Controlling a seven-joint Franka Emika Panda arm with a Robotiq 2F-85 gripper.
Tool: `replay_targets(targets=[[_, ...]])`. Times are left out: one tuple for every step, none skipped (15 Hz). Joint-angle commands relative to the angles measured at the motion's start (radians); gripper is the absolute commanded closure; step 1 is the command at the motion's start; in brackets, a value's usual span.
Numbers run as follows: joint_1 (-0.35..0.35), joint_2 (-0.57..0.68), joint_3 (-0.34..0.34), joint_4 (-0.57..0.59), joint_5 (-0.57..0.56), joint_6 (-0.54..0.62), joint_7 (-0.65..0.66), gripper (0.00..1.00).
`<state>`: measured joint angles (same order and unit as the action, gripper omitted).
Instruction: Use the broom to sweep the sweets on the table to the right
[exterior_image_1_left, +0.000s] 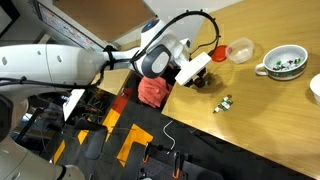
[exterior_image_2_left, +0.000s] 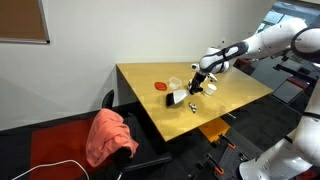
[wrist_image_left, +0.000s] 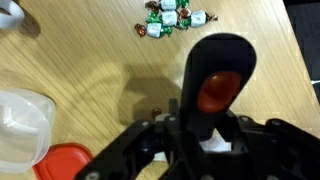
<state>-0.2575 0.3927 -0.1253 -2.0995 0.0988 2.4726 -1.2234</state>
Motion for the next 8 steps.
replay_targets(targets=[[-0.018, 0.015, -0.014, 0.002, -0.081, 0.012, 0.037, 0.88], [-0.025, 0.017, -0.021, -0.005, -0.103, 0.016, 0.039, 0.88], [-0.030, 0.020, -0.027, -0.009, -0.121, 0.019, 0.040, 0.88], [-0.035, 0.024, -0.033, -0.012, -0.139, 0.019, 0.040, 0.88], [-0.039, 0.026, -0.042, -0.017, -0.158, 0.020, 0.042, 0.88], [-0.042, 0.029, -0.049, -0.019, -0.178, 0.019, 0.043, 0.88], [-0.043, 0.030, -0.061, -0.023, -0.205, 0.018, 0.047, 0.88], [-0.043, 0.027, -0.072, -0.028, -0.233, 0.015, 0.049, 0.88]])
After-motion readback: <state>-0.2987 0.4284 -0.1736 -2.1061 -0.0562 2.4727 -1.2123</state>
